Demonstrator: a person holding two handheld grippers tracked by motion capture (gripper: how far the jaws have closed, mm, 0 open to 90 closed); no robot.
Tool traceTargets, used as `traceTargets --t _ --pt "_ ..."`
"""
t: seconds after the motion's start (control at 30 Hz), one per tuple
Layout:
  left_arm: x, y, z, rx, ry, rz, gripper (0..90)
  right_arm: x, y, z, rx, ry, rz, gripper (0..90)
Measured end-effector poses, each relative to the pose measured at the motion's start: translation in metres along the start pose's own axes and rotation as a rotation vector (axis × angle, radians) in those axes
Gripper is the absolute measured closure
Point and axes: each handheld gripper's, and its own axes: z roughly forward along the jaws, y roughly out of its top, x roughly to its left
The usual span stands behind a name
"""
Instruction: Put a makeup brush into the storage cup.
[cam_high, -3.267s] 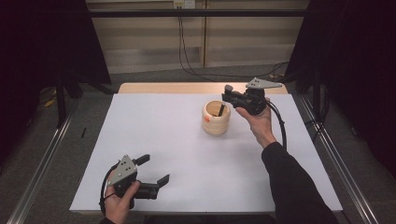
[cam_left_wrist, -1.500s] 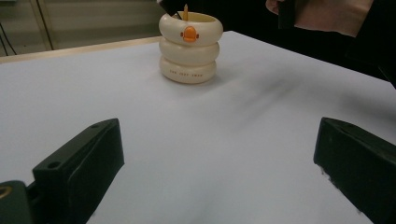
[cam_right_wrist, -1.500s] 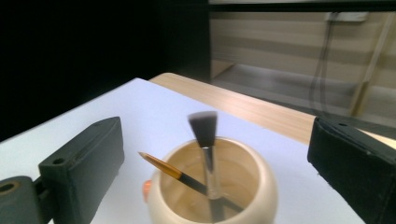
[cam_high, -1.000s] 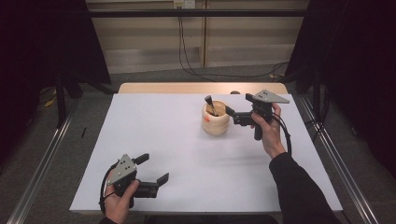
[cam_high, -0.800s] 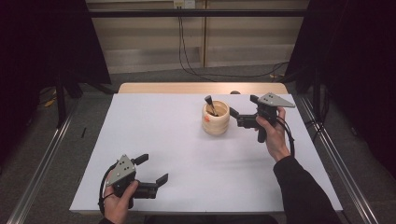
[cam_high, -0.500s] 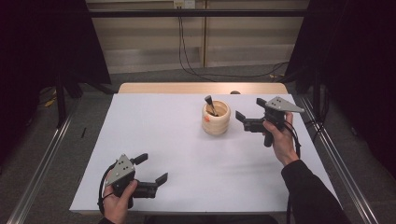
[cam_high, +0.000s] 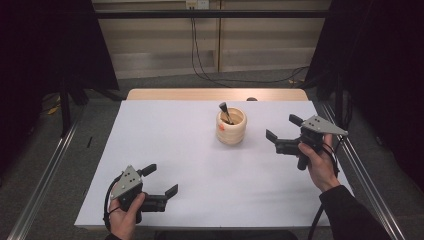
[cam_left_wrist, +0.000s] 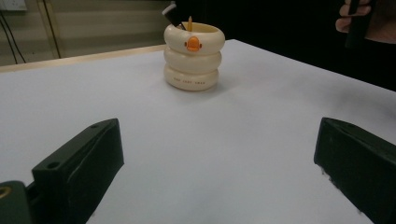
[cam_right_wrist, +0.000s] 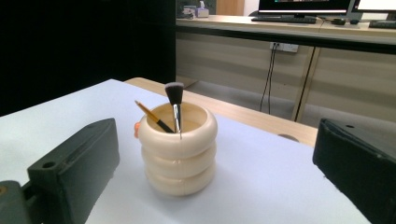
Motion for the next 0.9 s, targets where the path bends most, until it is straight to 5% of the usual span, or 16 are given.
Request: traceTargets --t 0.9 --pt "-0.001 0.0 -0.001 -0.007 0.006 -0.001 1.2 0.01 -0.056 -0.082 0.073 -0.051 0.012 0.5"
